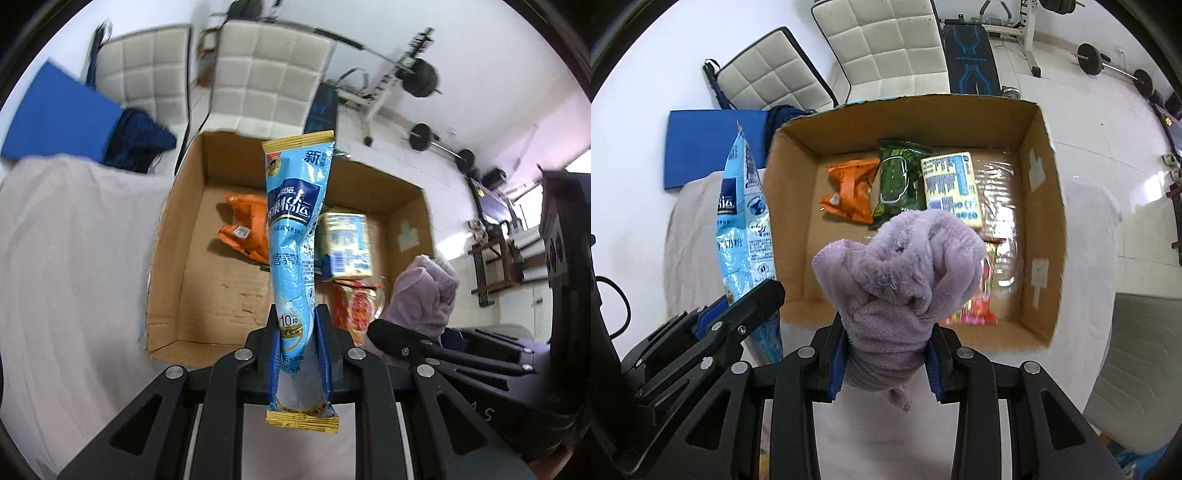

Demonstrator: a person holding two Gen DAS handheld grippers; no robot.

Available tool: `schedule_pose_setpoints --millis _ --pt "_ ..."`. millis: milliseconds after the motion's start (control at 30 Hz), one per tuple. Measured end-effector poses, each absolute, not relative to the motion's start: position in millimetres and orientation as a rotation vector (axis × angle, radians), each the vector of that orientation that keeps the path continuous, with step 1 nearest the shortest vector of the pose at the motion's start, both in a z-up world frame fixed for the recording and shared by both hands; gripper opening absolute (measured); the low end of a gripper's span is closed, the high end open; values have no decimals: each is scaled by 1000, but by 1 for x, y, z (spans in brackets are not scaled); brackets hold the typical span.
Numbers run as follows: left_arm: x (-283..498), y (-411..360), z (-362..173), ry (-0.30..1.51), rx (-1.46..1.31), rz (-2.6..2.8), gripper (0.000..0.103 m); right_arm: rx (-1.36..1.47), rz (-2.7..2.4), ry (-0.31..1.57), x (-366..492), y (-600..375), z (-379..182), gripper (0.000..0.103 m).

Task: Organize soft objects
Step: 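Lift the blue packet and lavender cloth and carry them over the box, then lower both items into the box and open both tools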

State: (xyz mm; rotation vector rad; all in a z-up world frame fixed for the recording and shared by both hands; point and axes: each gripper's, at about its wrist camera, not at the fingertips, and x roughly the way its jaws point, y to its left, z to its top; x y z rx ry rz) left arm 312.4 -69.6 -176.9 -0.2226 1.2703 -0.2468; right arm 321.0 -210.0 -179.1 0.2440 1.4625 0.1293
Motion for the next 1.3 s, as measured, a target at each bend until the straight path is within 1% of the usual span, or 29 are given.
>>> schedule_pose_setpoints --millis 233,400,500,533,633,667,700,833,867,900,933,967,1033,1067,1100,1133,1200,1300 --pt "348 -57 -236 1406 -344 -196 15 208 131 1538 360 -205 -236 37" --pt "361 -57 -257 1447 -317 -181 15 167 152 1602 371 -202 -269 38" --pt "366 -59 -267 1482 -298 -180 17 171 190 1649 373 -200 -284 40" --pt "366 -60 -270 1500 -287 -172 17 179 199 1659 373 -200 -288 42" --pt "365 -58 -273 1506 -277 -143 18 142 203 1673 371 -198 -294 53" --pt "365 -58 -272 1507 -276 -140 20 126 202 1673 370 -197 -295 62" --pt "365 -59 -272 1507 -278 -140 24 120 206 1674 369 -197 -295 71" --pt "363 -61 -265 1493 -259 -125 36 114 202 1677 365 -201 -293 77" --pt "364 -61 -265 1492 -241 -117 39 112 199 1673 364 -203 -292 80" --pt "364 -61 -263 1487 -223 -108 44 106 184 1667 362 -206 -290 85" --pt "362 -61 -260 1475 -203 -99 51 99 172 1662 361 -210 -288 86" --pt "362 -62 -259 1465 -191 -93 54 91 165 1656 358 -212 -286 87" --pt "359 -62 -253 1440 -164 -82 70 76 129 1646 353 -218 -283 88" --pt "358 -62 -251 1429 -155 -81 74 72 123 1648 351 -222 -281 95" --pt "357 -62 -249 1421 -137 -74 84 74 108 1633 348 -225 -279 102" --pt "356 -64 -247 1418 -117 -66 94 72 82 1617 344 -230 -277 103" --pt "352 -66 -242 1399 -65 -57 97 60 34 1593 338 -237 -274 103" --pt "349 -68 -238 1378 -57 -61 98 98 3 1555 328 -247 -268 103"
